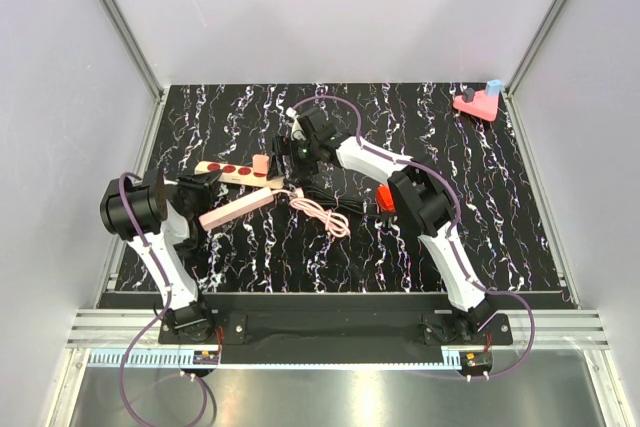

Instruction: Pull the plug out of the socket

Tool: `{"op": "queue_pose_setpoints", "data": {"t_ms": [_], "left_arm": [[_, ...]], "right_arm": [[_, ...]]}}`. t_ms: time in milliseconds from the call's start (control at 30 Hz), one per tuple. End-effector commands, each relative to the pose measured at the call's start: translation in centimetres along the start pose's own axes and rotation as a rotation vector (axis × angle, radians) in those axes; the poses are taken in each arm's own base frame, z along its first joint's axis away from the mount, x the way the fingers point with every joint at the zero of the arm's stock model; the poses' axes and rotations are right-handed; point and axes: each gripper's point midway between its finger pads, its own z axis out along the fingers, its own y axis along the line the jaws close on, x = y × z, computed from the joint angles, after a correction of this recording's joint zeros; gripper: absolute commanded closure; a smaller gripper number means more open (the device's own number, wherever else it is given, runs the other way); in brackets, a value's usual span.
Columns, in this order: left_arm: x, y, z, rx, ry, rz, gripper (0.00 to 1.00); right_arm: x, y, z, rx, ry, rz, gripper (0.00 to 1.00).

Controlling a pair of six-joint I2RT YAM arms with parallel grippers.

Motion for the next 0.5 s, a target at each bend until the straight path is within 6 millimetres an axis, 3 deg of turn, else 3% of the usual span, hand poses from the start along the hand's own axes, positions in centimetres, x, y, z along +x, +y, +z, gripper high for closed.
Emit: {"op": "queue_pose_setpoints", "data": {"t_ms": [0, 233, 467], "left_arm": [[-0.1, 0.5, 0.1, 0.004, 0.003, 0.017, 1.00], [0.0, 0.2, -0.2, 0.022, 0.000, 0.023, 0.99], [-0.1, 0.2, -0.3, 0.018, -0.013, 0.021, 0.99]], "right_arm": [[-1.7, 1.8, -0.7, -0.010, -0.032, -0.053, 0.05], [-1.9, 2.0, -0.3, -0.025, -0.027, -0.047, 0.06], [-3.0, 1.9, 0.0, -0.024, -0.036, -0.157, 0.10]]}}
